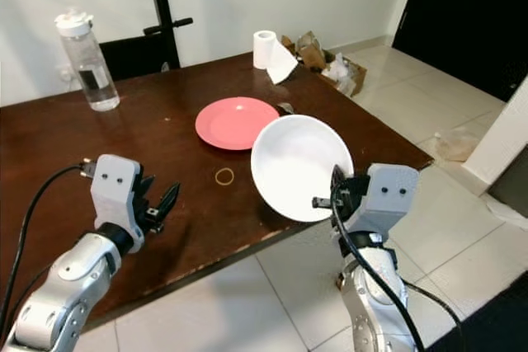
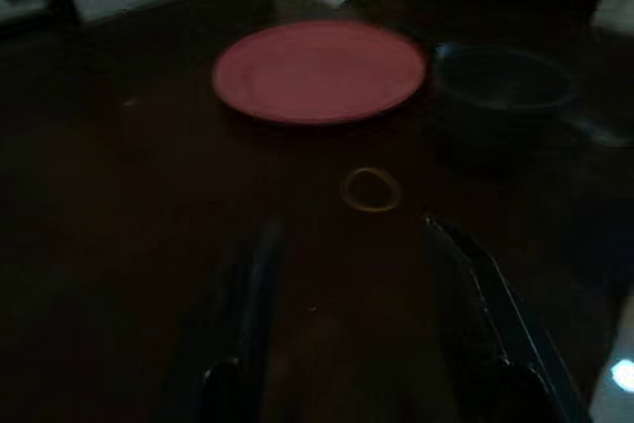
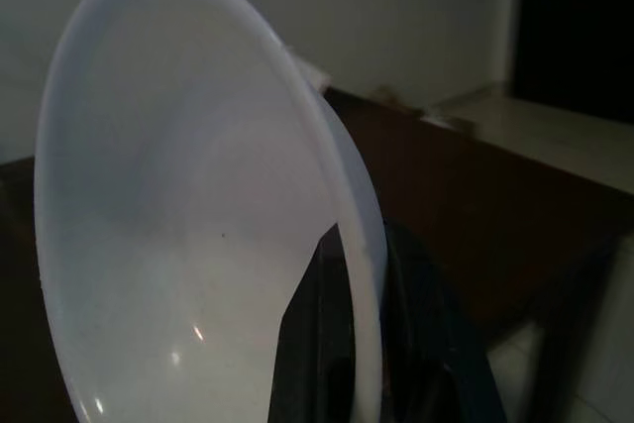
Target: Setting the table
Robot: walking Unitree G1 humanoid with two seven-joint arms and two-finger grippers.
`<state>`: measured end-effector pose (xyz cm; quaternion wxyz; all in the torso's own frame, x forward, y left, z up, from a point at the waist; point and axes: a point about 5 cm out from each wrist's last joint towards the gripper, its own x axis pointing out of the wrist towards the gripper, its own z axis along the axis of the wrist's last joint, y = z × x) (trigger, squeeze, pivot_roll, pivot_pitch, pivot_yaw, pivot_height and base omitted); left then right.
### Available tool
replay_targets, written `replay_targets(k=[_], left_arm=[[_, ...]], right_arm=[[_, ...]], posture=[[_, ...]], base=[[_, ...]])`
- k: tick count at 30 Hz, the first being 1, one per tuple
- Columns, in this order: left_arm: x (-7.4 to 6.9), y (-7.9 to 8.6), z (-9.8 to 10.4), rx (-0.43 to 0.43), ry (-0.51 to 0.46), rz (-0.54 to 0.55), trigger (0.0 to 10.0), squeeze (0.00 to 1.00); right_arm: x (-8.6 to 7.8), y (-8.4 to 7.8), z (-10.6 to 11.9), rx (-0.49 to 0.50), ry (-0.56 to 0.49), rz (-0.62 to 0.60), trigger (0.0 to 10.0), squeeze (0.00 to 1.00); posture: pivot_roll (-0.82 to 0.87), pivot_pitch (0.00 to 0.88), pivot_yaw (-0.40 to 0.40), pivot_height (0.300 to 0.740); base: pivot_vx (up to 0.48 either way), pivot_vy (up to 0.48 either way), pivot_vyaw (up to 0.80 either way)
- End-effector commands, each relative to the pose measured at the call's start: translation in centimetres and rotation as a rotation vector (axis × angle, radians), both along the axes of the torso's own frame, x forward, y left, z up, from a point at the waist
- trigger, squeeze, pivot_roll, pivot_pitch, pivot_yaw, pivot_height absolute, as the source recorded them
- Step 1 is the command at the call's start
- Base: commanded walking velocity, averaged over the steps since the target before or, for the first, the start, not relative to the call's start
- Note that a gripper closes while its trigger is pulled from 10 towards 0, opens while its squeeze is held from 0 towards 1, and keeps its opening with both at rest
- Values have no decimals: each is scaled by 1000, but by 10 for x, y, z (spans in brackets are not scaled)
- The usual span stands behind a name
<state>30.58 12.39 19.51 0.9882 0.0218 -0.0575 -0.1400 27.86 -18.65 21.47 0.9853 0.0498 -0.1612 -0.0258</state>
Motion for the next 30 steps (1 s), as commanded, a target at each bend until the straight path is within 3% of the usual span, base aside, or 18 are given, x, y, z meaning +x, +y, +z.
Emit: replay_targets(k=[1, 30], left_arm=[[-1, 6, -7, 6, 21, 21, 10000, 0], [-1, 6, -7, 3, 22, 25, 10000, 0]], right_arm=[[0, 3, -1, 3, 3, 12, 10000, 0], [-1, 4, -3, 5, 5, 18, 10000, 0]], posture=[[-27, 93, 118, 740], [-24, 99, 119, 740]], base=[[-334, 0, 0], [-314, 0, 0]])
